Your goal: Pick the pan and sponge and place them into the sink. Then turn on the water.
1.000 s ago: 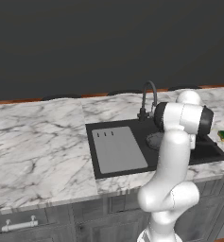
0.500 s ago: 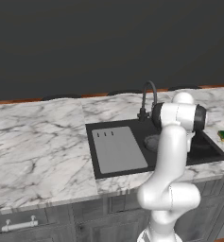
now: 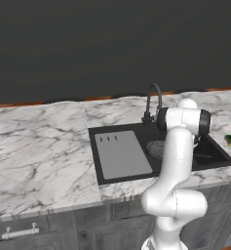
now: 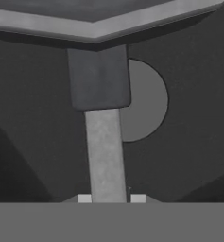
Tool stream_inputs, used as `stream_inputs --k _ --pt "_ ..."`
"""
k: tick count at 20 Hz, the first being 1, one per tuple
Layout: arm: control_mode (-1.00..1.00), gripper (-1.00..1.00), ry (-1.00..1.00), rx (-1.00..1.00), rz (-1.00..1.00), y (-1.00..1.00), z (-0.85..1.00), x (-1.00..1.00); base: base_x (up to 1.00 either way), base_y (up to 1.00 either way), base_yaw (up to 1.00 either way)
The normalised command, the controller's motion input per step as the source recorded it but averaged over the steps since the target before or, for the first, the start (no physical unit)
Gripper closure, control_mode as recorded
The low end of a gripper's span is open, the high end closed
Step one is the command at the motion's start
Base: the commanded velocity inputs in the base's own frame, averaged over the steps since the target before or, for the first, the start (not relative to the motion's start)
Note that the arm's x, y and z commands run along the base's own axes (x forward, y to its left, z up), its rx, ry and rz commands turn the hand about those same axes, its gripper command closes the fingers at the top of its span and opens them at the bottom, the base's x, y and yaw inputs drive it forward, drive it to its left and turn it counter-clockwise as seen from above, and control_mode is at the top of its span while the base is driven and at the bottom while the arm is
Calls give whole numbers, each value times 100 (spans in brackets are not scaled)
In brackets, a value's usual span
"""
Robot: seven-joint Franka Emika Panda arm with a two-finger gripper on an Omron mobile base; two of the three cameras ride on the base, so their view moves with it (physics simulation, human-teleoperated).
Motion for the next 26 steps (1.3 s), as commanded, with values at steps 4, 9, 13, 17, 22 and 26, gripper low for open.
stream_inputs --k 4,9,13,17,22,26 --pt "-100 100 -9 0 1 4 -36 22 0 0 0" --pt "-100 100 -9 0 3 1 -37 16 0 0 0" --pt "-100 100 -7 0 7 0 -38 5 0 0 0" --pt "-100 100 -3 0 11 0 -37 1 0 0 0" --pt "-100 100 -1 0 12 0 -19 1 0 0 0" --pt "-100 100 -3 2 12 0 0 0 0 0 0"
